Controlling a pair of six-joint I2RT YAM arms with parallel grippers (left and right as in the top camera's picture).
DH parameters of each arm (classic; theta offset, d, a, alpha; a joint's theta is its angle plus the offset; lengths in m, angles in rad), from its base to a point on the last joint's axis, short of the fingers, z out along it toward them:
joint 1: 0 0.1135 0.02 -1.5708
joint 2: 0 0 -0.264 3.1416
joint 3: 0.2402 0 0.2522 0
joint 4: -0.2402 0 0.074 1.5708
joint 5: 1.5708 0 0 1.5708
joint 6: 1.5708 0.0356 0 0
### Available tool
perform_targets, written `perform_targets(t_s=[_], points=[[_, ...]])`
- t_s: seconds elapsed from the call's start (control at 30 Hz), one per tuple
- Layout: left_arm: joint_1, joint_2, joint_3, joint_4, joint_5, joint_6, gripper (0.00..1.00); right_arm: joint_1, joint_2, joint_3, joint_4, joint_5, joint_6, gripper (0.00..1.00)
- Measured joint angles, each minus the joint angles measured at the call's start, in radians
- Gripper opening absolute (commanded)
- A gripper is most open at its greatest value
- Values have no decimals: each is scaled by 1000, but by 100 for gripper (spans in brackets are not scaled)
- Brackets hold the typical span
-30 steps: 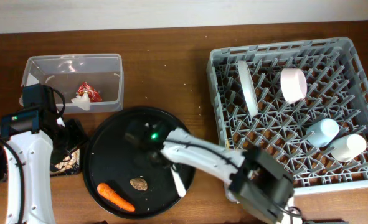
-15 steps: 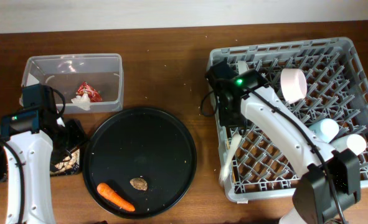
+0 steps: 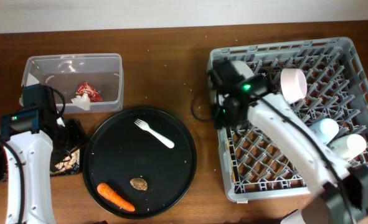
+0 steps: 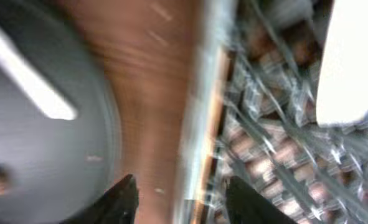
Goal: Sort waste into correct bins and load items into the dishwasher rack
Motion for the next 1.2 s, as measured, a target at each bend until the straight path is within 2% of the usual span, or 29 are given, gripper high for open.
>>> perform_targets(t_s=[0.13, 0.23, 0.33, 0.43, 0.53, 0.87, 1.0, 1.1, 1.2], points=[[0, 0, 0, 0, 0, 0, 61, 131, -19, 45, 145, -140, -126, 77], [0, 0, 0, -3, 0, 0, 61, 264, 126, 47, 302, -157, -187, 80], [0, 0, 0, -1, 0, 0, 61, 311, 270, 45, 458, -136, -215, 80], [0, 0, 0, -2, 0, 0, 61, 320, 381, 43, 577, -125, -220, 76], [0, 0, 0, -2, 0, 0, 61, 323, 446, 42, 689, -105, -223, 76], [0, 0, -58, 46, 0, 0, 61, 343, 529, 42, 779, -34, -225, 75], [0, 0, -59, 47, 0, 0, 61, 376, 555, 42, 794, -11, -229, 63], [0, 0, -59, 47, 0, 0, 61, 376, 568, 42, 798, 9, -235, 58], [0, 0, -59, 47, 0, 0, 61, 376, 575, 43, 802, 18, -237, 47]])
